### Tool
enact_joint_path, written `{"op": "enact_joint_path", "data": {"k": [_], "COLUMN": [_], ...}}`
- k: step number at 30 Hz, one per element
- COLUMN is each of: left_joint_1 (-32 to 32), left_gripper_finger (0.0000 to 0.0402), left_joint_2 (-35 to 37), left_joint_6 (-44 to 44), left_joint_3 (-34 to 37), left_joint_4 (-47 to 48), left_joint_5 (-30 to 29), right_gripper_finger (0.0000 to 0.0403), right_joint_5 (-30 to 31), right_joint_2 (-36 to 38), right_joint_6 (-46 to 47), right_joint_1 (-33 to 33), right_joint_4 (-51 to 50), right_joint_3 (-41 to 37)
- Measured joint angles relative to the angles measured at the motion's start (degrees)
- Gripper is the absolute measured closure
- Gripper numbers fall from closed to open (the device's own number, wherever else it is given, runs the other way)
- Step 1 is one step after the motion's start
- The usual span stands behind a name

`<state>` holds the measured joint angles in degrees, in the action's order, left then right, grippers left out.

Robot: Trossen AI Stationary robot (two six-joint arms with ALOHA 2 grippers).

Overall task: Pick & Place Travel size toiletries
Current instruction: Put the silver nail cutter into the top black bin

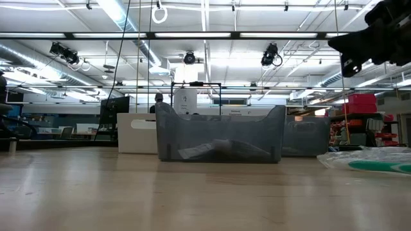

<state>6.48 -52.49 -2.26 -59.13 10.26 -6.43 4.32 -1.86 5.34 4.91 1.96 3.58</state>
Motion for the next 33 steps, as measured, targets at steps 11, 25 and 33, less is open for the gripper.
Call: {"op": "enact_joint_path", "data": {"k": [11,25,33], "left_joint_1": [-0.4,-1.7,-1.7], "left_gripper_finger": [0.0398,0.0400,0.0400], "left_joint_2": [4.0,29.0,44.5], "left_joint_6": [-4.4,-2.4,-1.2], "left_joint_3": [13.1,40.8,52.8], "left_joint_4": [-13.5,-22.3,-21.3], "left_joint_5": [2.3,3.2,2.9], "right_gripper_finger": [0.0403,0.0403,0.0403], "right_joint_5": [0.1,4.8,5.2], "right_joint_2": [-1.1,-1.2,-1.2], "right_joint_6": [0.3,3.0,6.1], "right_joint_1": [0.0,0.0,0.0], "right_joint_4": [-1.4,-0.5,-0.7], "right_joint_3": [0.6,0.7,0.7]}}
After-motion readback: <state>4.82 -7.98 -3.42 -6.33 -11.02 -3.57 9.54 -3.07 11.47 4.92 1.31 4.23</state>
